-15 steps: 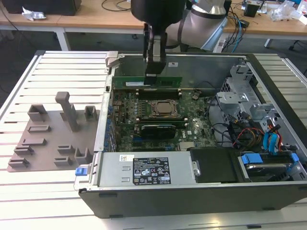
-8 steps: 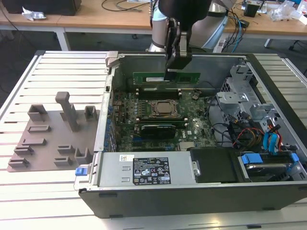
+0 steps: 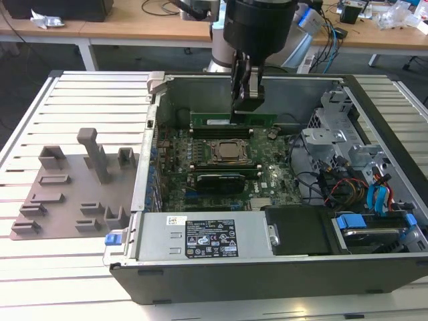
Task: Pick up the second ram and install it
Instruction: 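Pick up the second ram and move it above second insertion slot, then insert the second ram into the second slot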
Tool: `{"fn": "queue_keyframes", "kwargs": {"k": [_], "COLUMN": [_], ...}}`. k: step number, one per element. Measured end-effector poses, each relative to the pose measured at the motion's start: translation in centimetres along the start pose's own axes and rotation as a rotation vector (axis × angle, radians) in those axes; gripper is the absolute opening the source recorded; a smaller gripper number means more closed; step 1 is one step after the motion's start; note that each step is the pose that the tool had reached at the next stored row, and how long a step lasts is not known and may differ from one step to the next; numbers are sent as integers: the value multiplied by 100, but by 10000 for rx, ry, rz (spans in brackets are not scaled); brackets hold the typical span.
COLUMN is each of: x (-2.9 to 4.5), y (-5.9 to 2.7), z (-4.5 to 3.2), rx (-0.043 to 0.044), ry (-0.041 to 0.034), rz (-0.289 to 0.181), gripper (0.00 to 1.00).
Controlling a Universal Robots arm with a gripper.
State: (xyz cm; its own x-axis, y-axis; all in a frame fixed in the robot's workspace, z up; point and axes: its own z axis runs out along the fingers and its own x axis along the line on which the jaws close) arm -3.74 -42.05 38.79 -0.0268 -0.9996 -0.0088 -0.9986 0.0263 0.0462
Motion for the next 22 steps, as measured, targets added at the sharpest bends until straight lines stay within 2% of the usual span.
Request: {"fn": "queue_keyframes", "kwargs": {"k": [4, 5, 7, 21, 22], "x": [1, 2, 2, 2, 2], "y": [-6, -9, -11, -12, -12], "z": [135, 204, 245, 259, 264], "rx": [0, -1, 0, 0, -6], "ry": [-1, 0, 1, -5, -221], "rz": [0, 0, 0, 0, -11], "gripper": [13, 13, 13, 13, 13]}}
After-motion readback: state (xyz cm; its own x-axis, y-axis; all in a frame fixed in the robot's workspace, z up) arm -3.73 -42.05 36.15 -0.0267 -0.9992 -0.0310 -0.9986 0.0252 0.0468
